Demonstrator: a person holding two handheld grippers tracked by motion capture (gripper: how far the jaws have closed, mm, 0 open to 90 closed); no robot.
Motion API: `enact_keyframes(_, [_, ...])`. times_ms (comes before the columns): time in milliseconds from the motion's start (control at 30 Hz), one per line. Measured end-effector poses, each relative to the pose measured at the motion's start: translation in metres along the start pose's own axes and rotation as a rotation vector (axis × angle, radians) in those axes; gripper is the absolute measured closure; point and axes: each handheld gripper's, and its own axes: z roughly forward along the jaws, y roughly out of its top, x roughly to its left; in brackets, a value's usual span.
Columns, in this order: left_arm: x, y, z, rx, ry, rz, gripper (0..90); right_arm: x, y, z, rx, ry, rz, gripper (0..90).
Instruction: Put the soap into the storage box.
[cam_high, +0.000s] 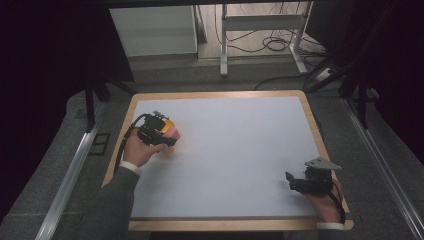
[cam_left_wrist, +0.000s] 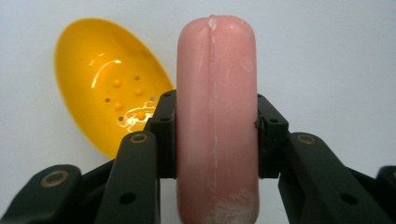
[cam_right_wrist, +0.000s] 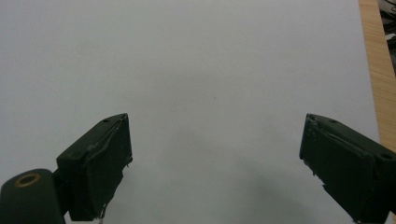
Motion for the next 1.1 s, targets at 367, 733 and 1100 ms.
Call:
enact_keyframes(367, [0.015,0.004,-0.002,-0.003,0.036,-0.039,60.2,0.001,0.0,0.0,0.001,0.003,0.001,8.9])
enact_keyframes(733, [0.034,0.01,0.002,-0.007,0.057,-0.116,60.3,-0.001,0.0,-0.001,-0.003,0.002,0.004,8.9])
enact_keyframes(1100, [0.048,0.016,0.011,-0.005,0.091,-0.173,60.2,0.0,0.0,-0.001,-0.003,-0.001,0.004,8.9])
